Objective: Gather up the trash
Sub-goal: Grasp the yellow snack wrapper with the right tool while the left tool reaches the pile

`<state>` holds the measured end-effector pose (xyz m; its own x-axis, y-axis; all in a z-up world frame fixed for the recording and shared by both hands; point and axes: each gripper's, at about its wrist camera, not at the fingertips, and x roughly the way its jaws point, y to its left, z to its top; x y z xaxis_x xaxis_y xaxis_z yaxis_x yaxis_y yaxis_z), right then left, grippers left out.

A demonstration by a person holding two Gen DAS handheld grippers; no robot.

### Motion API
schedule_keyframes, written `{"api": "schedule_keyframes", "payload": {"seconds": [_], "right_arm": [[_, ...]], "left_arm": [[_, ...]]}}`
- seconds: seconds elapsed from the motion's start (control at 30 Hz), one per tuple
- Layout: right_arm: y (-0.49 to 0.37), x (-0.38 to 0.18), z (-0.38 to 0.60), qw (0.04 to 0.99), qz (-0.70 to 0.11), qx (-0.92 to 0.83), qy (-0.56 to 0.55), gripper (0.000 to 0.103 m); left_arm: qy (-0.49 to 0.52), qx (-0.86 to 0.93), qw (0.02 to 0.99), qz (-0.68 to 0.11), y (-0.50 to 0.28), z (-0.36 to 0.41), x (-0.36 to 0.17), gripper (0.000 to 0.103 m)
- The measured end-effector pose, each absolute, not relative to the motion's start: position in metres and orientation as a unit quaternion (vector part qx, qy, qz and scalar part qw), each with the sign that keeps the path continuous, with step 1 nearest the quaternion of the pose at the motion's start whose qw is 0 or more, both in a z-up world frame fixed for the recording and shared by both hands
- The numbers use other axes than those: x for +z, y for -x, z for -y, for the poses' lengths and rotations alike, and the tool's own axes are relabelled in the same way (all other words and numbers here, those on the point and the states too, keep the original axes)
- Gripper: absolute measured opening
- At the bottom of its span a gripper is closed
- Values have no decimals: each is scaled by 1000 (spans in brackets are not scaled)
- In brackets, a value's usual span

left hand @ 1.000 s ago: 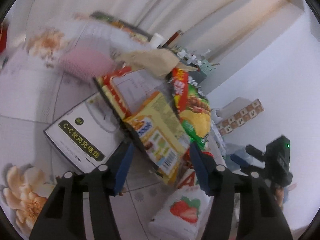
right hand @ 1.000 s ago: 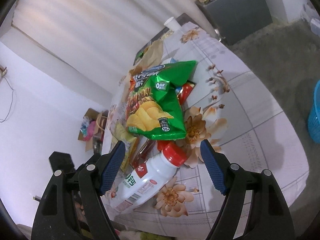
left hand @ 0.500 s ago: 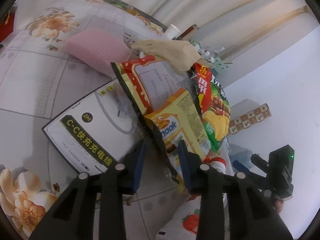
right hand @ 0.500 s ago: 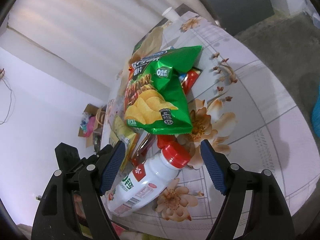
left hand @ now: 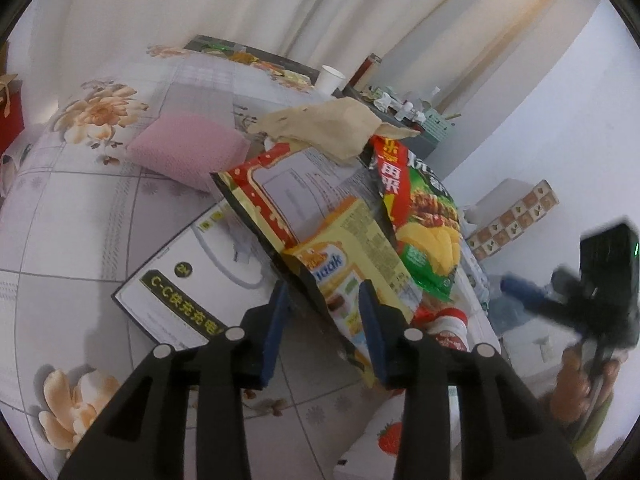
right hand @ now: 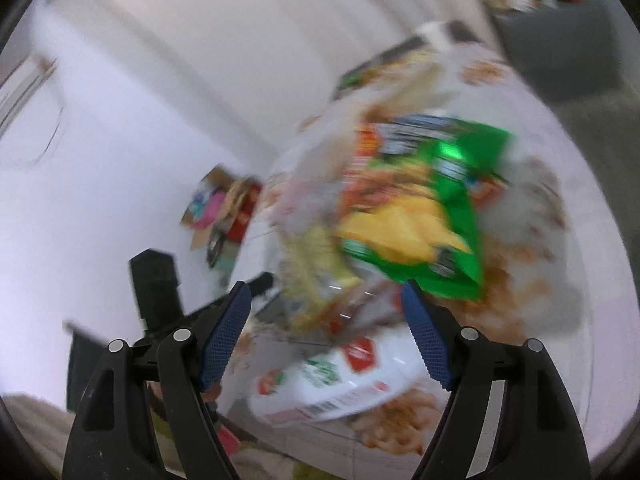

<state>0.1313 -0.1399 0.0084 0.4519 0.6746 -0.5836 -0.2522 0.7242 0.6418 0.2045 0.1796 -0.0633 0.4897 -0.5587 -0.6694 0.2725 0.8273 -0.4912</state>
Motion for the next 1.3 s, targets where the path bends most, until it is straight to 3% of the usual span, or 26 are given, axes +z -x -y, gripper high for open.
{"api": "schedule_keyframes", "payload": {"seconds": [0.13,0.3,0.47,0.77,1.07,1.3], "right_arm": [[-161,11,98,801,-475,314,-186,72],[-195,-10,64,778,-534,301,-135,64],[-209,-27,56,767,-565,278,-121,63],[-211,-39,39,751,-582,288,-117,63],[-207,-34,39,750,-580,297,-115,27],[-197,-25,33,744,-567,330,-124,21]], "left_arm": [[153,-251,847,-442,-198,-175,-66,33],[115,-239,850,-456,-199,-163,-72,21],[115,-242,841,-471,-203,-161,-82,16],[115,-250,835,-476,-205,-157,-89,14],[119,-242,837,-477,-207,-161,-91,14],[124,-249,836,-472,-205,-160,-87,14]]}}
